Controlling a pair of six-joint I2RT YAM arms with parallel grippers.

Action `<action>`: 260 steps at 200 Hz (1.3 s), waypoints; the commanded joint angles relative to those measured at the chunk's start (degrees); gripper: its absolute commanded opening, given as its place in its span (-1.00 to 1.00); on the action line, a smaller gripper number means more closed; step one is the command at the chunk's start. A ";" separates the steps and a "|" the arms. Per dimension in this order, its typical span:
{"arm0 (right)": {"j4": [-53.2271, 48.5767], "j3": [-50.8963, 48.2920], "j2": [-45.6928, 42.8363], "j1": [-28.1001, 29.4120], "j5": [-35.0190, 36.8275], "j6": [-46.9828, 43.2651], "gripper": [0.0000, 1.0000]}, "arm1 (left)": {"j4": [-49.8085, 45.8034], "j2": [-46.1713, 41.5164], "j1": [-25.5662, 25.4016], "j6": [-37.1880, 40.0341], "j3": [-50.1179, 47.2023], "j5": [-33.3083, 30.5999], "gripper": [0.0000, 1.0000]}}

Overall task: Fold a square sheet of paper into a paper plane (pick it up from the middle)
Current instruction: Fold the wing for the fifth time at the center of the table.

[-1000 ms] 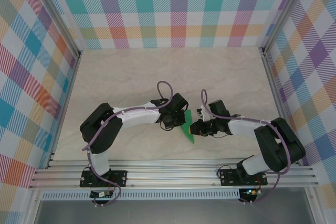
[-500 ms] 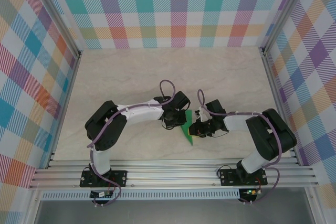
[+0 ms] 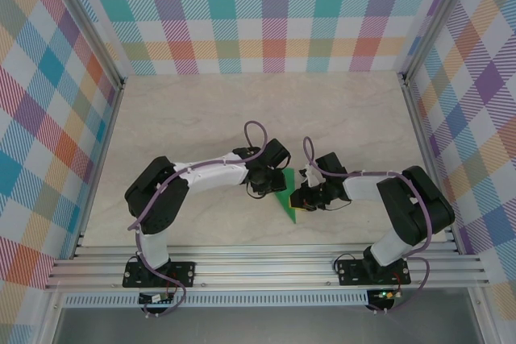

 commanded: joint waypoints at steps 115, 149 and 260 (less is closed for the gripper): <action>2.38 -0.40 3.54 0.74 5.41 -0.81 -0.70 | -2.59 4.95 0.95 2.04 5.23 2.93 -0.77; 2.39 -0.74 2.56 0.77 5.21 -0.63 -0.68 | -3.03 4.99 1.12 1.86 5.56 1.93 -0.92; 2.64 -0.83 1.40 0.77 5.54 0.40 -0.63 | 0.44 2.02 2.35 -2.22 2.05 -0.09 -1.00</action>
